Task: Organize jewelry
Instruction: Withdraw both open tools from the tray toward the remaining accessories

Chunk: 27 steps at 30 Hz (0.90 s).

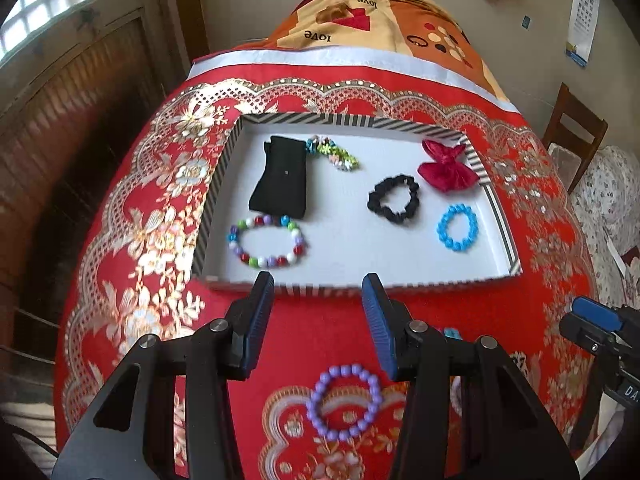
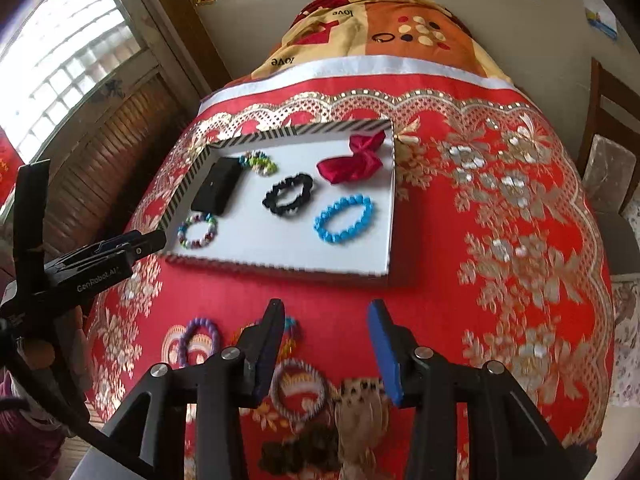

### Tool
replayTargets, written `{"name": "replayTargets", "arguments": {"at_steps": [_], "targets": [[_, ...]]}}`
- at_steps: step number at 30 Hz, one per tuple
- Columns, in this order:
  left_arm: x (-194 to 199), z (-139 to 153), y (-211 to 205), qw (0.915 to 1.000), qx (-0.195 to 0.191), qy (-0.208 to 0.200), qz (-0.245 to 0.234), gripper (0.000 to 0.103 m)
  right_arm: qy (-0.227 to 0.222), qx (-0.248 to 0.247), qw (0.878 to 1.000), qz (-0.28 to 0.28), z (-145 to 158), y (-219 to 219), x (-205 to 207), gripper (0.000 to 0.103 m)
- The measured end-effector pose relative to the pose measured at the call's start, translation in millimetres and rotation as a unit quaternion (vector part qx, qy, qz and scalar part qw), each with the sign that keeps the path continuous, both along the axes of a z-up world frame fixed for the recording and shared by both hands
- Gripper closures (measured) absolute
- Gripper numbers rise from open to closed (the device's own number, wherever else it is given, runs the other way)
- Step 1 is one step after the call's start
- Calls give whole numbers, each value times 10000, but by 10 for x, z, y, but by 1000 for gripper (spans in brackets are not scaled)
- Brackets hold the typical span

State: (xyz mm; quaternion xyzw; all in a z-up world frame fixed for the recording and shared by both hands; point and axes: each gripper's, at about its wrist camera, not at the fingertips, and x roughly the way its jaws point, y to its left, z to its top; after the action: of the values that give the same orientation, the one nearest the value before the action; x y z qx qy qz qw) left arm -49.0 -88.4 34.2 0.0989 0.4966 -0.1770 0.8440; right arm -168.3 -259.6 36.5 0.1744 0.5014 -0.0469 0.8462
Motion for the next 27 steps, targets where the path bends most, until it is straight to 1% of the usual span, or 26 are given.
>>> {"name": "replayTargets", "arguments": {"at_steps": [15, 22, 27], "targets": [[-541, -2, 94, 10000, 18, 19, 91, 58, 67, -45, 9999, 102, 7, 122, -561, 61], [-712, -3, 120, 9999, 20, 37, 117, 58, 138, -27, 9999, 83, -42, 112, -816, 60], [-817, -17, 141, 9998, -14, 121, 128, 58, 198, -3, 9998, 37, -94, 81, -979, 60]]}}
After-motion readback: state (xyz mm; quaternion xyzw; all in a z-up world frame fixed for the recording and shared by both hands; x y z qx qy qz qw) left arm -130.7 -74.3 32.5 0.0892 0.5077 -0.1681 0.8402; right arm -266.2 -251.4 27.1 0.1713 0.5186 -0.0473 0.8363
